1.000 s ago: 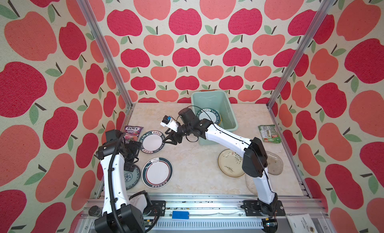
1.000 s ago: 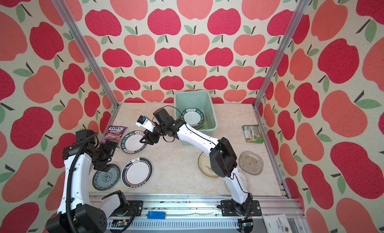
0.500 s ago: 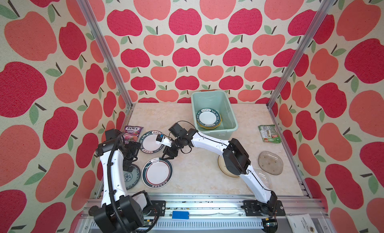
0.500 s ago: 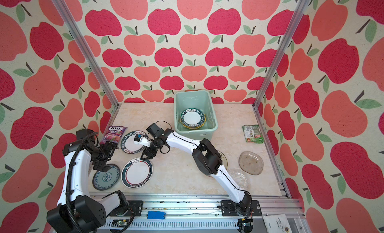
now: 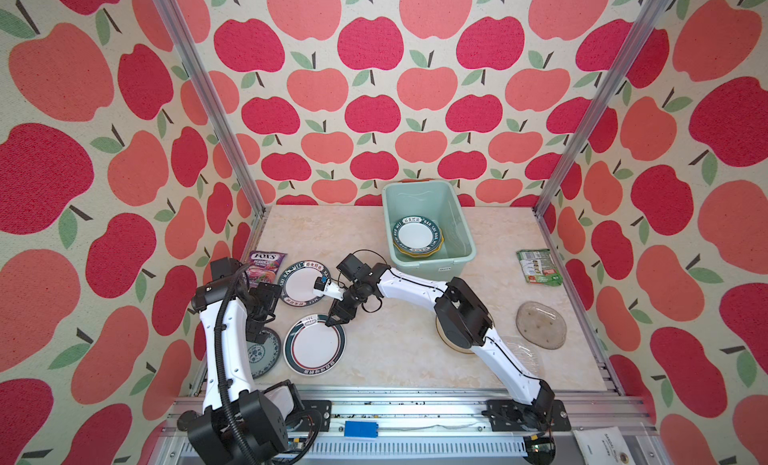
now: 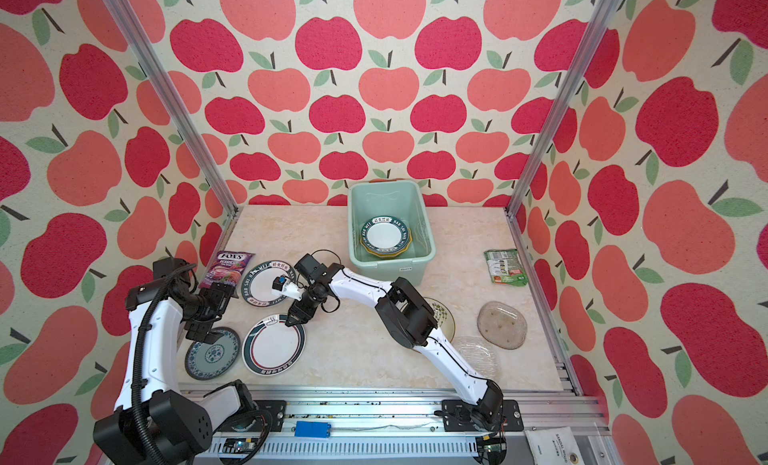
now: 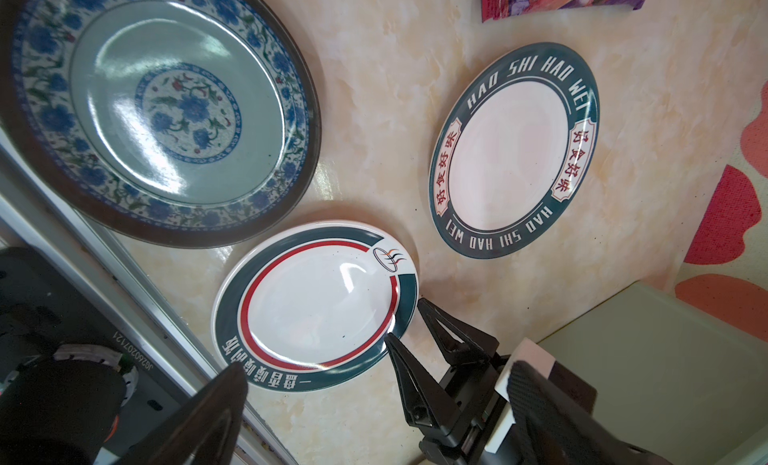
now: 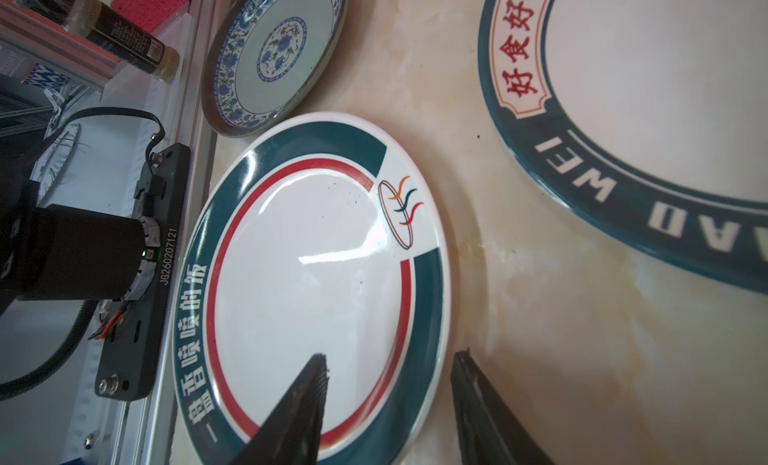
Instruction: Place the plates into the plastic bin on the countertop
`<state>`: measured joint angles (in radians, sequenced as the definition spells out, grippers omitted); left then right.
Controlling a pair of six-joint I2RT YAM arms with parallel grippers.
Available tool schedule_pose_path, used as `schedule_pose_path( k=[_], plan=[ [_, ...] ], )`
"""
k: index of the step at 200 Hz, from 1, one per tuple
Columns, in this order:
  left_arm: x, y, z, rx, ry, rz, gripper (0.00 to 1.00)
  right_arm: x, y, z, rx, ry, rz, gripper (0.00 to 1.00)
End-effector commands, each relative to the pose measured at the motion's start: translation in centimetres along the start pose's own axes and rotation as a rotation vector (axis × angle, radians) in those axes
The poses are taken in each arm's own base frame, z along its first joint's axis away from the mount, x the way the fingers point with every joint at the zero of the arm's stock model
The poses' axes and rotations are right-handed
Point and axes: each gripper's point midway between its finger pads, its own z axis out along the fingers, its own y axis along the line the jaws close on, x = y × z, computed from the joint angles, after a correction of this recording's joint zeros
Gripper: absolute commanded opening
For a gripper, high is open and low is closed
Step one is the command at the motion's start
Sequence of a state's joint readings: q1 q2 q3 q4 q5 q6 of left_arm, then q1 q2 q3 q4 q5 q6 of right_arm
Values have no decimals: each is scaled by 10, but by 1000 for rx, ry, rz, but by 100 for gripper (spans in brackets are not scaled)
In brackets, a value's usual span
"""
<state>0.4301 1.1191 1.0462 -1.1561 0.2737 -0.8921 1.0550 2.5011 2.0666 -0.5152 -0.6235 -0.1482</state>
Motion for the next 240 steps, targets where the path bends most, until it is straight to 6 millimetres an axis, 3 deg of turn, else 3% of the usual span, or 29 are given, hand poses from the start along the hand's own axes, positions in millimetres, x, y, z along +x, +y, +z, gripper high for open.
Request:
schedule_pose_path(
  k=[1, 32, 118, 172, 204, 240],
  plan=[
    [0, 3, -5, -21, 2, -2, 100, 4, 5, 12, -34, 14, 12, 47],
    [0, 3, -4, -24, 5, 3, 100, 12, 4, 20, -34, 34, 22, 40],
    [0, 2, -3, -16, 6, -1, 98, 15, -1, 15, 17, 47, 10, 17],
    [-1, -5, -5, -5, -5, 48, 96, 2, -18, -7, 106, 3, 27, 11],
    [0, -34, -1, 105, -20, 180, 96, -11, -34, -37, 164, -76, 83, 8],
    [14, -81, 4, 287, 0, 501, 96, -15, -49, -70, 238, -126, 157, 8]
  ],
)
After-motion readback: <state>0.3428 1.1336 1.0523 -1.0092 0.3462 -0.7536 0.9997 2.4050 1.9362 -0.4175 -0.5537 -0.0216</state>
